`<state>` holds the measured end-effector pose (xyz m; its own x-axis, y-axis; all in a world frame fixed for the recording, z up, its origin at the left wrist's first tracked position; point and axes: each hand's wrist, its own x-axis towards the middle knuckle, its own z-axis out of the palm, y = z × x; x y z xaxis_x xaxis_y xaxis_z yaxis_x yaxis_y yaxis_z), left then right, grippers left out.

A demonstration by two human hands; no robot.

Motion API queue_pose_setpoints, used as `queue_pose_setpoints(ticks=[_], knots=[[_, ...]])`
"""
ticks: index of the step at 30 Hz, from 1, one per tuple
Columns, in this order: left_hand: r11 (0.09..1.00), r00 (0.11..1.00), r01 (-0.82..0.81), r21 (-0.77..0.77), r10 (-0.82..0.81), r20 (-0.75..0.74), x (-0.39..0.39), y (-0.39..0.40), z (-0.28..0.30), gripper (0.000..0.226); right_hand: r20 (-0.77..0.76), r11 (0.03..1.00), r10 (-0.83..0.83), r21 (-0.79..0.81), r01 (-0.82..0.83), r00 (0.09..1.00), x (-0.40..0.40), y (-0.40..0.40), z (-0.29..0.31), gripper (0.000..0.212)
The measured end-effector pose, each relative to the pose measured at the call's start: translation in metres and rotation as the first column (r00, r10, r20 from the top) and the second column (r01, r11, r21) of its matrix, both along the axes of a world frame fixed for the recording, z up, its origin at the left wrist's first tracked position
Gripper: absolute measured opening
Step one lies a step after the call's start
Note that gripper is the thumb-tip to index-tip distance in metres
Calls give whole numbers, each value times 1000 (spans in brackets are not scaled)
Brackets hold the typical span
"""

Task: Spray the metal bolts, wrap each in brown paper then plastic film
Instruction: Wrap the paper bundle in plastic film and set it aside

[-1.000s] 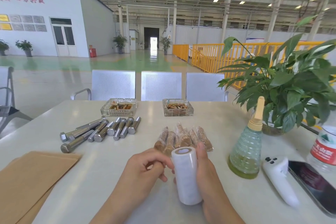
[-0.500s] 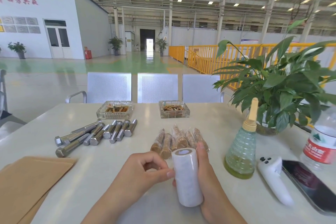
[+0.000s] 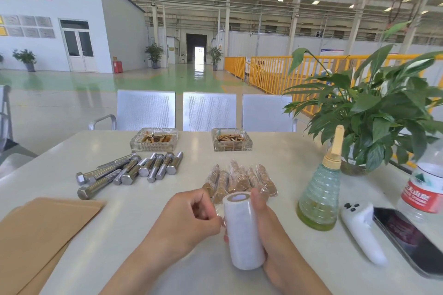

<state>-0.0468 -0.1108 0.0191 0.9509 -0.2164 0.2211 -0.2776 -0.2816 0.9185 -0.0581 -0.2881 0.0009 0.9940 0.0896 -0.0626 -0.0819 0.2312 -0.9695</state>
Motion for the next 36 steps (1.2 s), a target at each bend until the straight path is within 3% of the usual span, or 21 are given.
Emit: queue_pose_setpoints(ticks=[2,6,8,11,16,21,23,26,30,36], knots=[[997,996,47,54,-51,67,2,5,6,16,-45,998,44,54,-41,998,-2,-3,1,94],[997,997,71,33,-72,23,4,13,14,23,-1,964,182,197,-178,983,-8,-9,1,62],[994,996,94,57,-93,-12,2,14,15,24,34,951,253,174,-255,967,-10,-10,2,59],[991,993,112,70,-110,-41,-1,15,14,33,54,971,208,110,-213,977,-9,-10,3,48],[975,983,182,127,-181,-23,-9,13,17,47,22,986,83,146,-85,996,-7,-11,3,53],[918,940,342,200,-335,-69,-10,18,23,56,-48,949,137,291,-118,989,-7,-17,-2,43],[904,926,377,201,-369,-80,-8,24,23,53,-39,933,189,319,-167,981,-6,-18,-2,51],[907,926,377,190,-363,-102,-7,31,16,49,6,944,219,253,-213,976,-6,-13,0,62],[914,920,380,145,-356,-164,-11,32,2,49,77,976,159,140,-169,984,-8,-8,0,52],[899,932,359,250,-358,-50,-11,29,4,55,158,985,98,125,-118,982,-11,-6,-1,55]])
